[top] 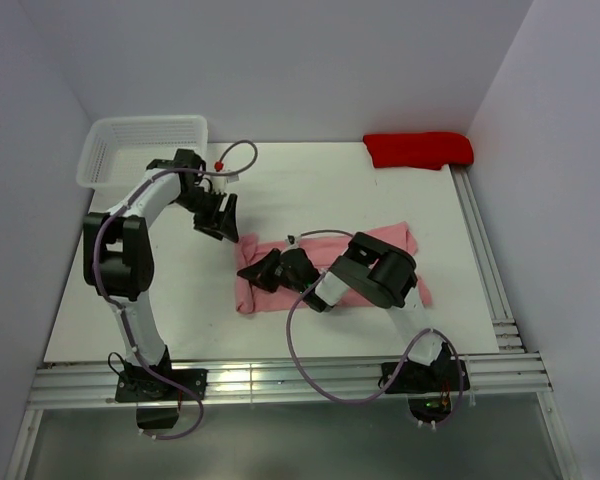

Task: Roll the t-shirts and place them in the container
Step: Roll the tshirt

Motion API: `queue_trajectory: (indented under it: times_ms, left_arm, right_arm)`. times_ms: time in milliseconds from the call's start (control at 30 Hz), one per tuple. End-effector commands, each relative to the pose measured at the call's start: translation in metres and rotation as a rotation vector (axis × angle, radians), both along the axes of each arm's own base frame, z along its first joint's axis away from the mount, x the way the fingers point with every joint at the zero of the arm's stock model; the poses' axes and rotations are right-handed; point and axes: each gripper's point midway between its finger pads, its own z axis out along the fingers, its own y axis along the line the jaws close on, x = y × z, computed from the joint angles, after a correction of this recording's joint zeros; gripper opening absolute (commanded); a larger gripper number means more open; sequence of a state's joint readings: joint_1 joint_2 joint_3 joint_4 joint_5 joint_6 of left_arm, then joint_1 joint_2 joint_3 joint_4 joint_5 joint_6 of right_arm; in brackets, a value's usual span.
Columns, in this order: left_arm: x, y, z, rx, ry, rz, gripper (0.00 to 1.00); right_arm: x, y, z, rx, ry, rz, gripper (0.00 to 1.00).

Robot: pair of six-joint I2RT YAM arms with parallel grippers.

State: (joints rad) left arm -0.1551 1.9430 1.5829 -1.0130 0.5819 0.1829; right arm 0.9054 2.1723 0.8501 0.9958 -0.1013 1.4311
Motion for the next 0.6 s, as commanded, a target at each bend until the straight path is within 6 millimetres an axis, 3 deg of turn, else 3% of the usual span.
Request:
queue_trajectory:
  times_ms: [0, 200, 400, 567]
  left_arm:
    - [-0.007, -0.008, -0.008, -0.077, -0.03, -0.038, 0.69]
    - [-0.017, -0.014, -0.041, -0.157, 0.049, -0.038, 0.69]
    - [-0.004, -0.024, -0.062, -0.197, 0.082, 0.032, 0.66]
    - [0.006, -0.031, -0.07, -0.179, 0.092, 0.077, 0.57]
  right_arm:
    - [-0.008, -0.007, -0.01, 0.051, 0.051, -0.001, 0.0]
    - [-0.007, -0.011, -0.012, 0.108, 0.078, -0.02, 0.0]
    - [-0.009, -0.014, -0.012, 0.137, 0.088, -0.027, 0.0]
    - [-0.009, -0.016, -0.013, 0.142, 0.092, -0.029, 0.0]
